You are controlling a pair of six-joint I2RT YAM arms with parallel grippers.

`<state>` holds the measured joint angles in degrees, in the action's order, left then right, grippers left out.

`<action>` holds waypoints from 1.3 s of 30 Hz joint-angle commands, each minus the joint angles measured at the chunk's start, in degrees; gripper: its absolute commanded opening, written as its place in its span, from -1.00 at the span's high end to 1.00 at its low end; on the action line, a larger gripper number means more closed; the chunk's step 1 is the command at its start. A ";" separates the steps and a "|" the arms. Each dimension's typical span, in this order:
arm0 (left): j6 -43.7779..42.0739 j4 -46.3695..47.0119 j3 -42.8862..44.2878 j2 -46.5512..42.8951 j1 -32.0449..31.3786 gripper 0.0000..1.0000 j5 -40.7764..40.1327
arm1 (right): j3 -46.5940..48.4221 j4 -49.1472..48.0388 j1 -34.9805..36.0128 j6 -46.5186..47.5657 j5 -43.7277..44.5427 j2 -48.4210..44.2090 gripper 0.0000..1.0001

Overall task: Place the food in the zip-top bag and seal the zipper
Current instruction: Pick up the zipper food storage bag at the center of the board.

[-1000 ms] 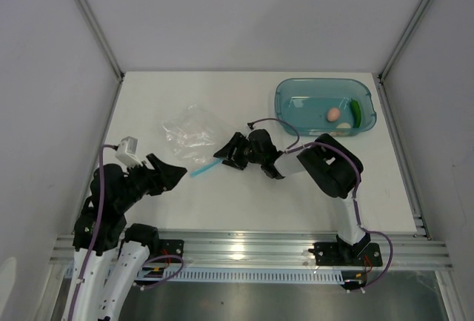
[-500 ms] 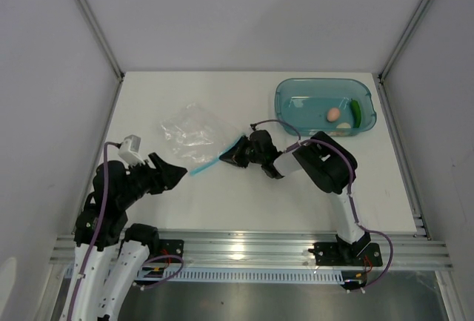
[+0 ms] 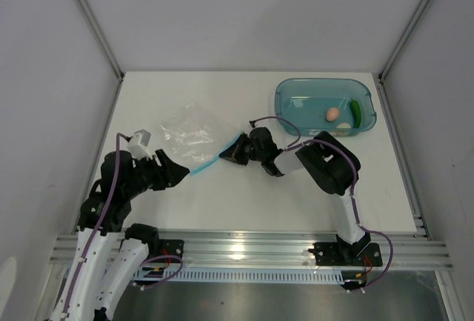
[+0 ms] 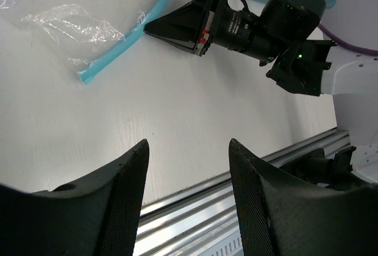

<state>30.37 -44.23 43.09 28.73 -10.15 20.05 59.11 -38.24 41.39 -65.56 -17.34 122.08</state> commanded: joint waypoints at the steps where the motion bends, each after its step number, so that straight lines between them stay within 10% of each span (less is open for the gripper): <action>1: -3.21 1.95 2.79 2.63 -2.58 -0.18 -1.06 | -0.92 -0.52 0.10 1.58 -0.41 -5.53 1.00; 8: -3.83 1.51 5.42 13.26 -16.82 -0.29 -18.88 | -2.68 3.08 0.27 2.10 -2.96 -10.37 1.00; 23: 14.79 12.14 0.77 21.19 -23.16 -0.36 -30.25 | -8.57 1.07 1.33 -2.64 -4.19 -16.79 1.00; 31: 4.88 17.34 -0.99 20.13 -23.68 -0.25 -25.85 | -7.52 7.73 0.71 0.16 -4.37 -18.54 1.00; 39: -0.49 10.57 2.26 30.15 -32.64 -0.22 -40.16 | -5.06 14.33 -0.43 3.16 -7.00 -18.55 1.00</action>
<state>33.17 -31.86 42.59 56.77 -39.53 -12.58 51.92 -26.09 41.39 -64.31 -22.57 105.56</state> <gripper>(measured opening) 0.605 0.006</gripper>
